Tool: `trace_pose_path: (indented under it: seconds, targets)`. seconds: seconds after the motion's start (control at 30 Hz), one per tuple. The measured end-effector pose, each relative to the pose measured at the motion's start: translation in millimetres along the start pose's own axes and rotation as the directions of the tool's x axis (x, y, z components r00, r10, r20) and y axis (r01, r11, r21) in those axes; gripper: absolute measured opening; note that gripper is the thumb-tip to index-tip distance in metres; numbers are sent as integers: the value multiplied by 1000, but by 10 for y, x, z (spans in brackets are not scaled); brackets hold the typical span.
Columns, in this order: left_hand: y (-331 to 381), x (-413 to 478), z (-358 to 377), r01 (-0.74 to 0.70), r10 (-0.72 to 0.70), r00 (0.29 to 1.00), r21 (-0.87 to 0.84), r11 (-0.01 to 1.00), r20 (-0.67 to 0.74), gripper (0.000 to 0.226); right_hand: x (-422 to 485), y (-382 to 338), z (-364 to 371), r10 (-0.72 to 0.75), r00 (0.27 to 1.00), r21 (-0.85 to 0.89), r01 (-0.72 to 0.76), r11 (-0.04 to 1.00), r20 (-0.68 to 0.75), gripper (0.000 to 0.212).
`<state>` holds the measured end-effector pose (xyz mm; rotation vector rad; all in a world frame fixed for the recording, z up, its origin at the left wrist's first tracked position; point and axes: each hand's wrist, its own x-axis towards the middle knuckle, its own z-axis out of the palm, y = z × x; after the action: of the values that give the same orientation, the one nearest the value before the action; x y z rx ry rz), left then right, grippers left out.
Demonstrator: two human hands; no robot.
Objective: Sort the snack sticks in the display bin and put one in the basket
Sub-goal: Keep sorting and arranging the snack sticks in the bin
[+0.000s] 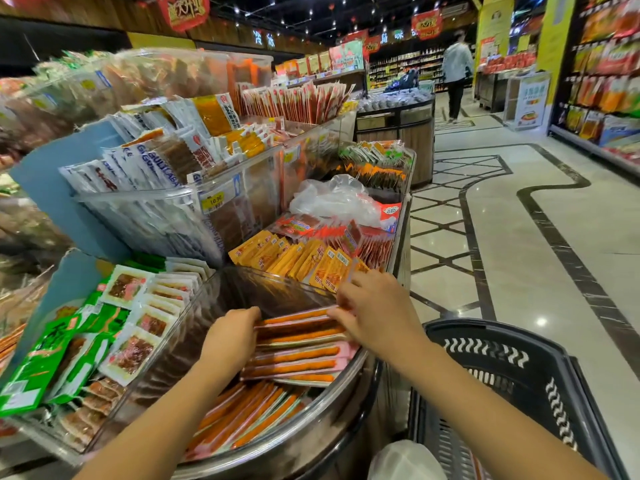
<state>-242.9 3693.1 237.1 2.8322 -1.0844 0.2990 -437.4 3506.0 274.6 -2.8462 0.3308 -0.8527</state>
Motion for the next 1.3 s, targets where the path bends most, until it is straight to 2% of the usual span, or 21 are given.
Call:
trace_pose_path:
  seconds: [0.17,0.27,0.33,0.5,0.63,0.7,0.77,0.83,0.97,1.1,1.2,1.3]
  targets:
    - [-22,21,103,28,-26,999,-64,998,43,24,2,9,67,17,1000,-150,-18,989,-8,31]
    - [-31,5,81,-10,23,989,-90,996,146,32,-12,-22,105,22,1000,-203,-23,979,-6,29]
    - [-24,-21,12,-31,48,986,-111,993,157,35,-5,-84,105,32,999,-212,-34,977,-13,28]
    - [-112,-182,-306,-143,137,989,-121,982,-60,34,80,-320,80,-10,1000,-119,6,993,-29,26]
    - [-356,-396,-617,-282,261,931,-51,958,-255,30,178,-604,130,-112,994,-41,112,993,-2,27]
    - [-586,-477,-669,-274,266,916,16,962,-300,31,231,-768,189,-151,988,-41,152,987,28,27]
    - [-815,-558,-660,-231,222,922,7,973,-317,34,276,-916,266,-215,973,-30,218,976,88,26]
    - [-972,-643,-616,-200,177,941,-52,978,-290,45,311,-1080,343,-288,932,34,288,957,218,27]
    - [-1037,-700,-567,-138,95,976,-215,967,-197,56,357,-1436,514,-419,775,223,355,908,474,24]
    - [-1031,-689,-556,-142,82,971,-265,954,-226,52,350,-1650,733,-479,660,307,367,878,579,32]
    - [-1039,-694,-537,-133,66,969,-279,951,-236,52,325,-1686,830,-497,571,406,290,867,654,36]
    - [-1036,-682,-516,-131,59,966,-280,951,-252,51,329,-1674,866,-521,524,465,248,850,674,41]
